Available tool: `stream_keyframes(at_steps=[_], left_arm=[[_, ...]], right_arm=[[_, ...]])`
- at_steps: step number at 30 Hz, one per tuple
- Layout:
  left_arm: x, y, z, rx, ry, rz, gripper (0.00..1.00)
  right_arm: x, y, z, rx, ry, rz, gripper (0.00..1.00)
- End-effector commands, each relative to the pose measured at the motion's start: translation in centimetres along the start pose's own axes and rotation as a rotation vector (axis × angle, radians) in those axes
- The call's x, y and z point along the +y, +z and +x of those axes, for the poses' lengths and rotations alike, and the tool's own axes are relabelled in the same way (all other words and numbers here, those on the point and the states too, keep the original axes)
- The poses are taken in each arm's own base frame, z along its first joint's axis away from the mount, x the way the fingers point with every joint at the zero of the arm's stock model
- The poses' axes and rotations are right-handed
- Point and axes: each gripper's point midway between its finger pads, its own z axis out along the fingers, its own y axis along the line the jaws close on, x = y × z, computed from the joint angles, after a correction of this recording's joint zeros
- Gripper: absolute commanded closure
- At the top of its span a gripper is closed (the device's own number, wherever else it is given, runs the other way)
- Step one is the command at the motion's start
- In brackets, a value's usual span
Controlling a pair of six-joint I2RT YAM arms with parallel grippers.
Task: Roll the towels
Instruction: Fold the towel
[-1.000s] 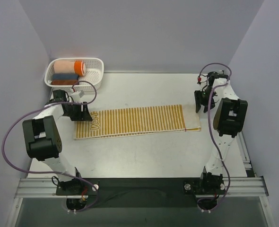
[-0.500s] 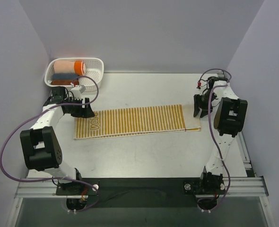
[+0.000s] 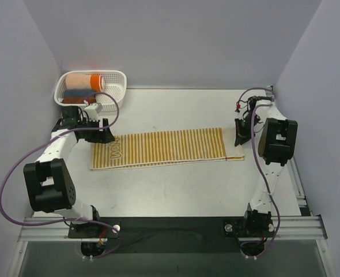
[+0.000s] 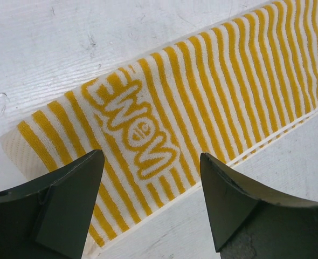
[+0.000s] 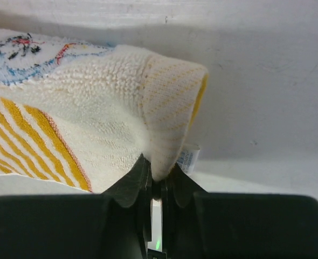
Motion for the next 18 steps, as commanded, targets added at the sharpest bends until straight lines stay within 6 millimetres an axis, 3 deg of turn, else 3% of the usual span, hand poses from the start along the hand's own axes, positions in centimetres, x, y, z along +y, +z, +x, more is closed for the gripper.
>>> stream_keyframes(at_steps=[1,5,9,11,15,18], left_arm=[[-0.2,-0.7,-2.2,-0.081,0.034,-0.016,0.17],[-0.7,-1.1,-2.2,-0.090,0.037,-0.006,0.17],[-1.7,-1.2,-1.3,-0.076,0.058,0.020,0.17],[-2.2,-1.0,-0.7,-0.056,0.059,0.037,0.17],[-4.0,0.0,0.9,-0.013,0.043,0.108,0.21],[-5.6,1.2,1.9,0.030,0.037,0.177,0.30]], right_arm=[[0.4,0.4,2.3,0.092,0.023,-0.028,1.00],[-1.2,-1.8,2.1,0.039,0.022,-0.016,1.00],[-4.4,-5.1,1.8,-0.037,0.034,0.017,1.00],[-4.7,-6.8,1.6,-0.065,0.031,0.012,1.00],[-2.0,-10.0,1.1,-0.138,-0.021,-0.055,1.00],[1.9,-11.1,1.1,-0.155,-0.077,-0.132,1.00]])
